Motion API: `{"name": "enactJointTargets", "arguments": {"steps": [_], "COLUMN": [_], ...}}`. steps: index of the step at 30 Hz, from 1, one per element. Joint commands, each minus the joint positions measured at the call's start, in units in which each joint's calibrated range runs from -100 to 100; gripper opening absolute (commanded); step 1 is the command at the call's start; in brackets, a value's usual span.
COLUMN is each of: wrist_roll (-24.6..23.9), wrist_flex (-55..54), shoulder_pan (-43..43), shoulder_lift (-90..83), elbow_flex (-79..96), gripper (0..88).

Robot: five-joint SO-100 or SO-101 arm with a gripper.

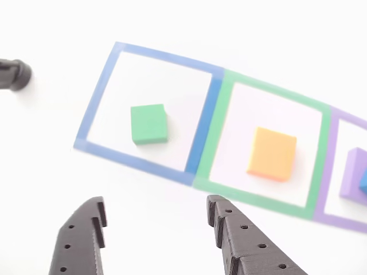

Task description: Tower of hanoi

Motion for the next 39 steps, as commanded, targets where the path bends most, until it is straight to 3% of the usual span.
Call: {"name": "enactJointTargets", "arguments": {"steps": [1,19,39], "wrist_roll": [0.59,0.59,0.59], "wrist_flex": [-17.8,-77.31,-116.83], "shoulder_pan": [0.4,2.61,0.98], "shoulder_lift": [-1.72,4.5,31.63], "elbow_flex": [12.89,53.25,62.25], "gripper": [25.6,39.4,39.0]}}
